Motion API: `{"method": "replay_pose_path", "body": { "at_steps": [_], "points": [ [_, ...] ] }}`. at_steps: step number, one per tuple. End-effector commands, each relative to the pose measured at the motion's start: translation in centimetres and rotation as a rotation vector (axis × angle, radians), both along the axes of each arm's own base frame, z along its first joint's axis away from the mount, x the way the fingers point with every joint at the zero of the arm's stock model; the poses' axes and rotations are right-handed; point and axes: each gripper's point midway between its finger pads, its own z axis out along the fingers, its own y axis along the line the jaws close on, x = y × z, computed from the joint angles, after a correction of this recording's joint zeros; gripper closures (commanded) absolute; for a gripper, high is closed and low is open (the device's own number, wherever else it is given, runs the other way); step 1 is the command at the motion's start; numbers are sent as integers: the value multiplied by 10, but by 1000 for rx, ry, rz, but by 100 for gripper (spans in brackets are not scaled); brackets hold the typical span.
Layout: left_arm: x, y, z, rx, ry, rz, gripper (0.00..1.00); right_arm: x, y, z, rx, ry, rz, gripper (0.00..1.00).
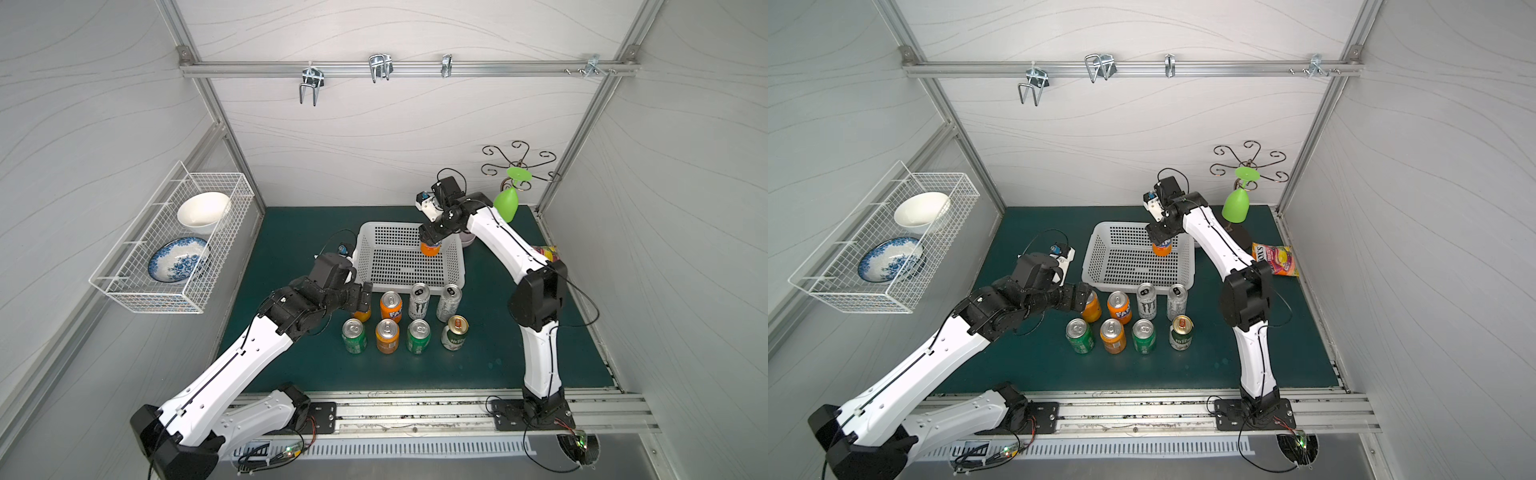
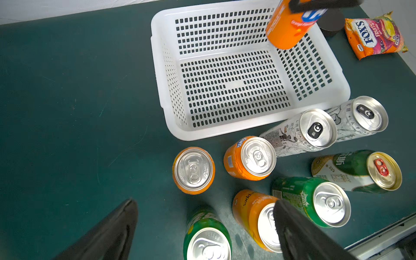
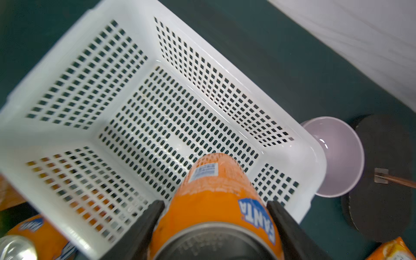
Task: Take out the drinks from the basket
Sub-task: Pick up the drink from the basket, then place the drink at the center of the board.
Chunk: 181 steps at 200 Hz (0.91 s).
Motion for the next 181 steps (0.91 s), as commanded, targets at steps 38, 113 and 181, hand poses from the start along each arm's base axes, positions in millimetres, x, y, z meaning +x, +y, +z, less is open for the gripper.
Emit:
{"method": "replay_pose_path", "body": {
  "at_steps": [38, 113, 181],
  "points": [
    [8, -9, 13, -48, -32, -14, 2, -96, -15, 91, 57, -89, 74, 40],
    [10, -7, 15, -47, -34, -8, 2, -230, -32, 104, 86, -92, 150, 40],
    [11, -7, 12, -41, -28, -5, 2, -298, -32, 44, 64, 5, 232, 40]
  ]
}}
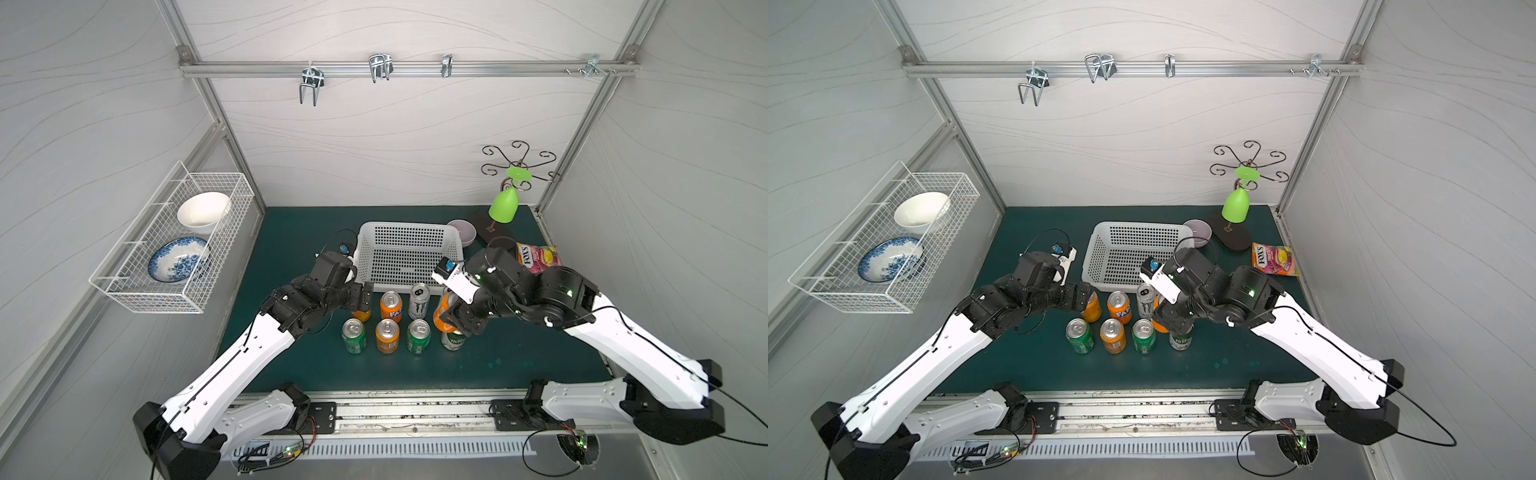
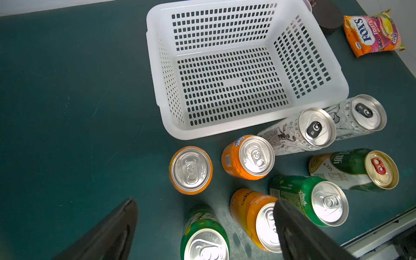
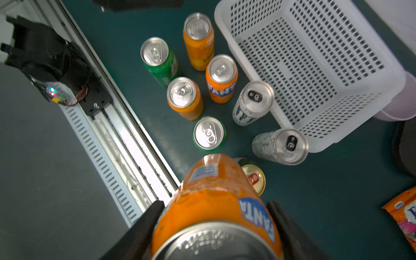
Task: Take out the drinks from the basket
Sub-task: Place the drink at the center of the board.
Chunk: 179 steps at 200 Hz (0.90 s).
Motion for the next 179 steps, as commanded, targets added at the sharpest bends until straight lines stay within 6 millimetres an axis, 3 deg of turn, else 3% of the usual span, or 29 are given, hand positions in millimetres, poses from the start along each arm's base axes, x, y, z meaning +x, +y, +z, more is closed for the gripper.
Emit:
{"method": "replay_pose_path", "body": {
  "at_steps": [1, 66, 130, 179],
  "points": [
    [10, -5, 15, -32, -46, 1, 2, -1, 4, -6, 40, -15, -49, 40],
    [12, -4, 12, -18, -36, 7, 2, -15, 26, -52, 143, 21, -5, 41],
    [13, -4, 11, -12, -33, 10, 2, -12, 34, -116, 49, 57, -17, 41],
    [13, -3, 11, -8, -31, 13, 2, -14, 36, -140, 44, 68, -12, 41]
  ]
}}
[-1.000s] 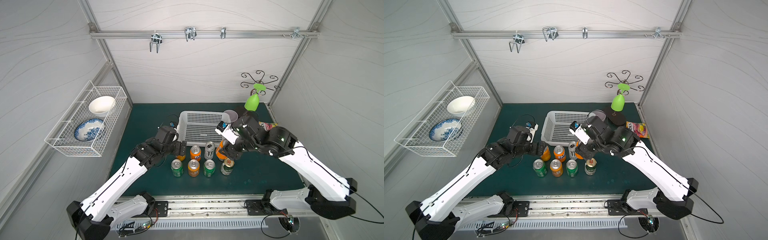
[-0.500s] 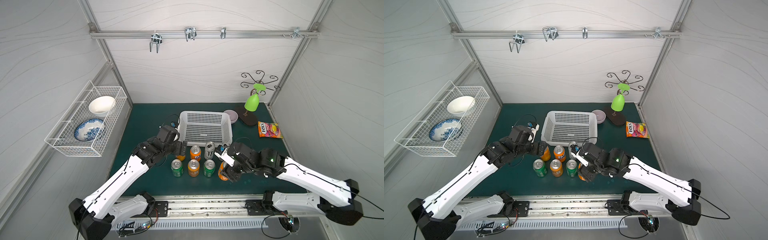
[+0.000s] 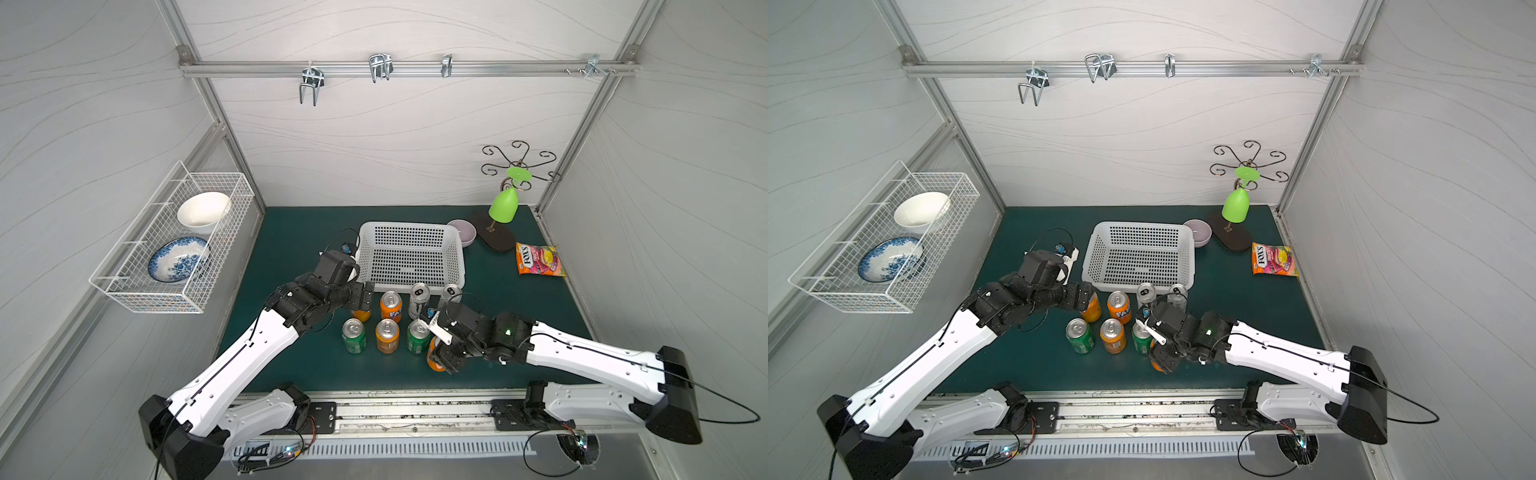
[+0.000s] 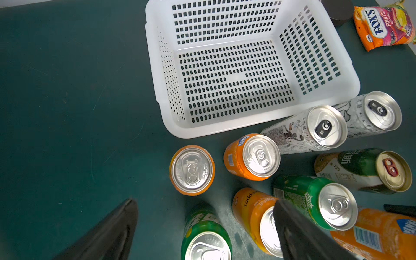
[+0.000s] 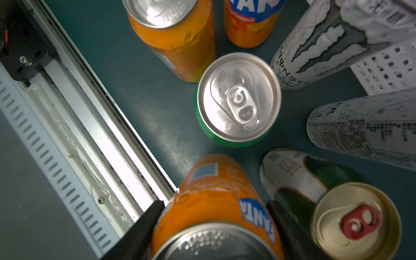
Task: Take out the drinks from the basket
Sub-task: Place the drink at the center of the board.
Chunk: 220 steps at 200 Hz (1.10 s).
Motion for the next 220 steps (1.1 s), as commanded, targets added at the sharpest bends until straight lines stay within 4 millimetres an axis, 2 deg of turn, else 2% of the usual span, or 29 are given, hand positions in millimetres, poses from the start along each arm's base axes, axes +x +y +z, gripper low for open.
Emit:
{"method": "replay_pose_path", "body": {
  "at_steps": [1, 56, 82, 132, 173, 220],
  "points": [
    [9, -3, 20, -26, -58, 7, 2, 6, 20, 11, 99, -30, -11, 41],
    [9, -2, 19, -24, -58, 10, 1, 4, 16, -11, 58, -13, -20, 38],
    [9, -1, 20, -24, -58, 10, 2, 3, 16, -15, 50, -9, -17, 36],
    [9, 1, 21, -19, -69, 19, 2, 3, 17, -22, 26, 8, -22, 24],
    [12, 1, 28, -36, -97, 29, 2, 5, 16, -10, 41, -14, -21, 14],
    [18, 4, 38, -46, -134, 56, 2, 10, 7, 22, 36, -63, -34, 7]
  ]
}}
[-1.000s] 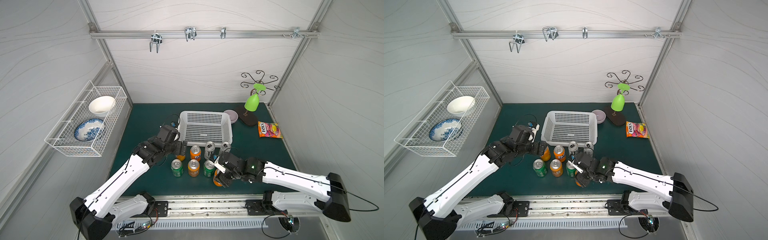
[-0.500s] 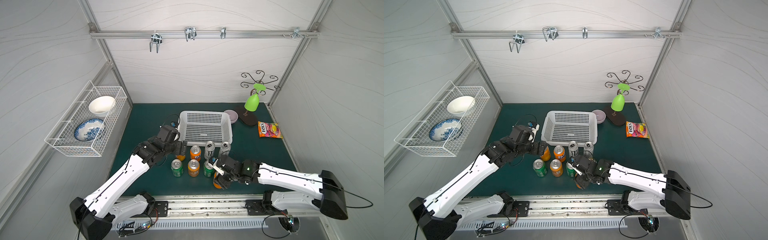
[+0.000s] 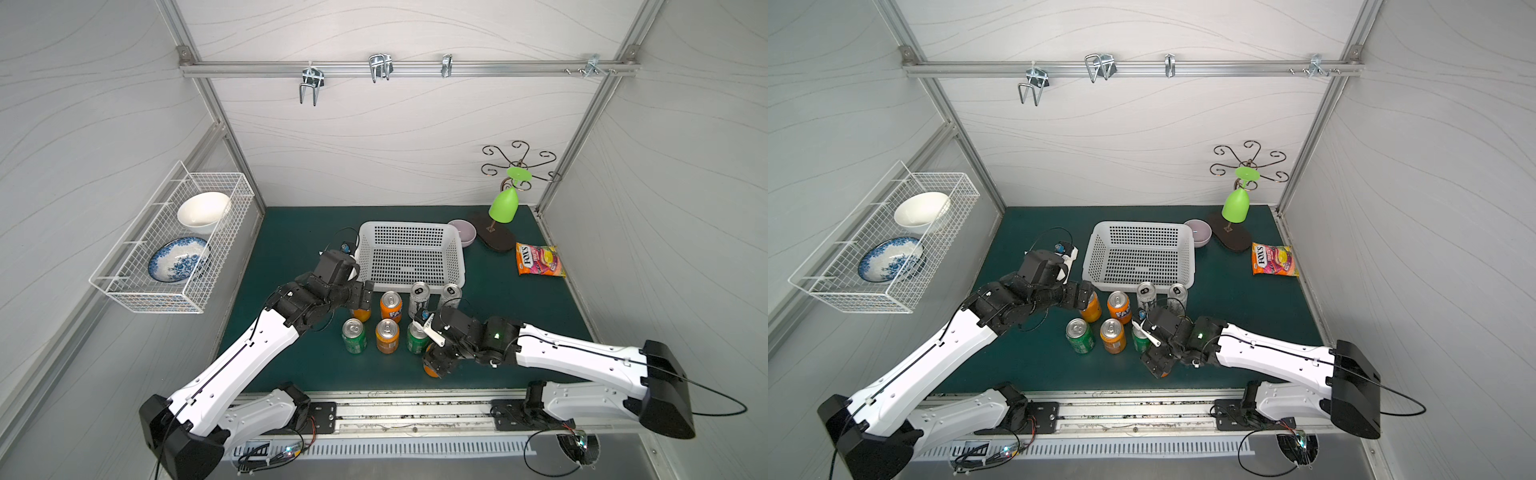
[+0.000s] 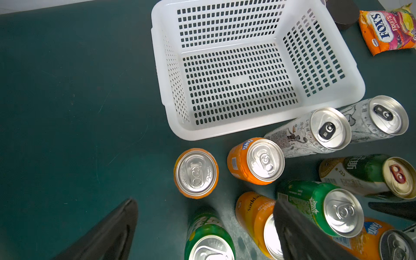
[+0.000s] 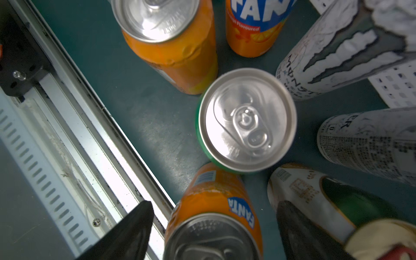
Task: Take out the drinks from the basket
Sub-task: Place the drink at the center of the board, then reset both arms
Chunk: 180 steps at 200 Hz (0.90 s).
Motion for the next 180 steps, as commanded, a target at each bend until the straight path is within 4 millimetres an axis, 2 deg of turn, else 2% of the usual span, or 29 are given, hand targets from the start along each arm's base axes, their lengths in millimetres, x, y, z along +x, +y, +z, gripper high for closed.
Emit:
{"method": "replay_pose_path", "body": {
  "at_steps": [1, 27, 46, 67, 92, 105, 130, 154, 180],
  "points": [
    [14, 1, 35, -55, -114, 36, 2, 4, -7, 27, 2, -47, -15, 7],
    [22, 10, 50, -82, -176, 91, 2, 9, -13, 54, 9, -93, -7, 1],
    [31, 27, 63, -114, -229, 160, 1, 22, -17, 75, 49, -119, -17, 1],
    [41, 56, 78, -155, -291, 267, 1, 53, -27, 97, 118, -131, -83, 1],
    [50, 95, 90, -205, -353, 399, 2, 101, -51, 129, 221, -204, -203, 1],
    [55, 115, 92, -215, -377, 468, 1, 128, -71, 143, 275, -261, -290, 1],
    [62, 150, 88, -226, -419, 597, 1, 176, -119, 155, 339, -344, -506, 1],
    [69, 173, 76, -207, -476, 677, 2, 210, -174, 143, 362, -379, -731, 1],
    [71, 191, 58, -138, -540, 744, 2, 232, -228, 117, 349, -422, -937, 1]
  ]
}}
